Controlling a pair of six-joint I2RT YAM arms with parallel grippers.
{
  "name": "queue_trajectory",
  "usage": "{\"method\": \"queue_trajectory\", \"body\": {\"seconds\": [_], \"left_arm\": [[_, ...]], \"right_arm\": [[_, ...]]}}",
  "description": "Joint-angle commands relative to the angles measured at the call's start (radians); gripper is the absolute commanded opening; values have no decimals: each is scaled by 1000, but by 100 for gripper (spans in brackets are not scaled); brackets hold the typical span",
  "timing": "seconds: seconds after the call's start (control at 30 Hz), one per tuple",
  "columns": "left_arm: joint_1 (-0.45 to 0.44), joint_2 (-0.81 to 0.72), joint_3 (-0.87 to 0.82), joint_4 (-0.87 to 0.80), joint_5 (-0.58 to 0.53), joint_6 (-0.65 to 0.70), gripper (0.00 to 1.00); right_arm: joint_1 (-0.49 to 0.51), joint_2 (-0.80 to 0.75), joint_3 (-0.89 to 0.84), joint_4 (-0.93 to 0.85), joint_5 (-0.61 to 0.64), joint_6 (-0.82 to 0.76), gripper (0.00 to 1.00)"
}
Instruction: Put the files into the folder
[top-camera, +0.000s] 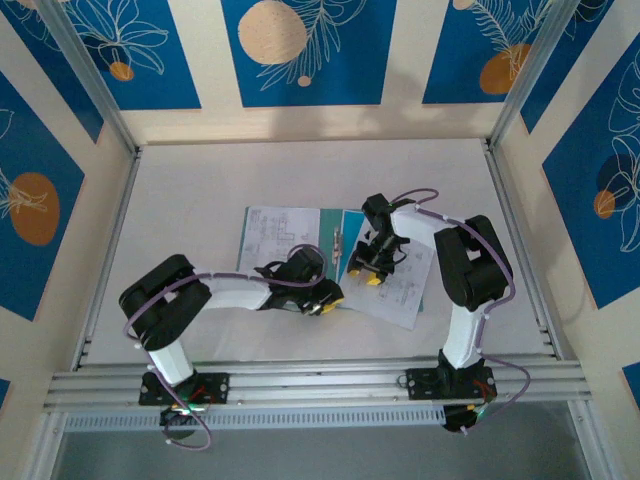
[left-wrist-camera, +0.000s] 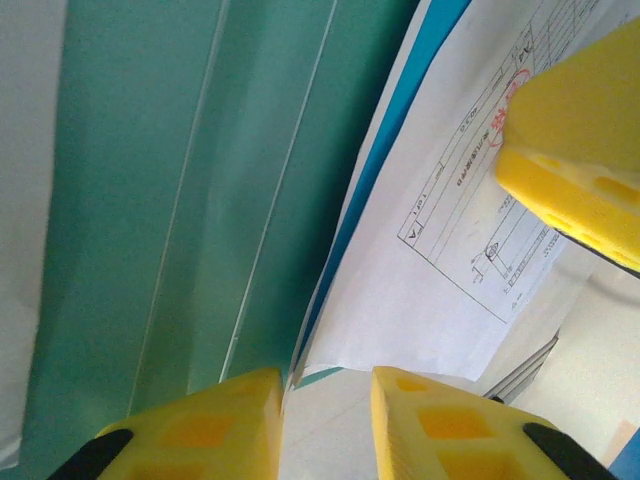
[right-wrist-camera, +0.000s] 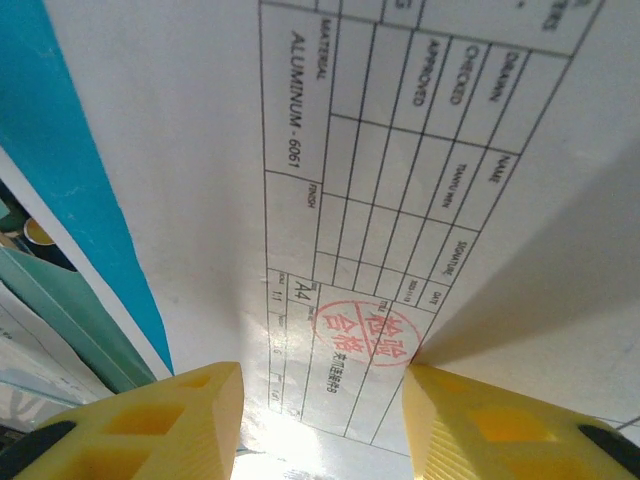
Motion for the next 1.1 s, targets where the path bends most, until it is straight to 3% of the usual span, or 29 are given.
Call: {"method": "queue_trajectory", "body": {"seconds": [0.0, 0.17, 0.4, 0.53, 0.7, 0.9, 1.07], "left_arm": [[14, 20, 29, -15, 13, 14, 28], [14, 40, 51, -18, 26, 20, 22], [14, 40, 59, -38, 25, 31, 0], [13, 31, 42, -37, 22, 26, 0], [14, 22, 21, -20, 19, 16, 0], [14, 26, 22, -10, 20, 15, 0], [14, 23, 15, -9, 19, 14, 0]], "right_arm": [[-1, -12, -6, -23, -7, -17, 47], [-1, -19, -15, -14, -14, -19, 47], [-8, -44, -10, -13, -5, -19, 48], [-47, -123, -13, 1, 28, 12, 51], [-194, -173, -24, 25, 49, 81, 52], [-345, -74, 26, 31, 76, 142, 50], [-364, 37, 124, 9, 86, 129, 50]]}}
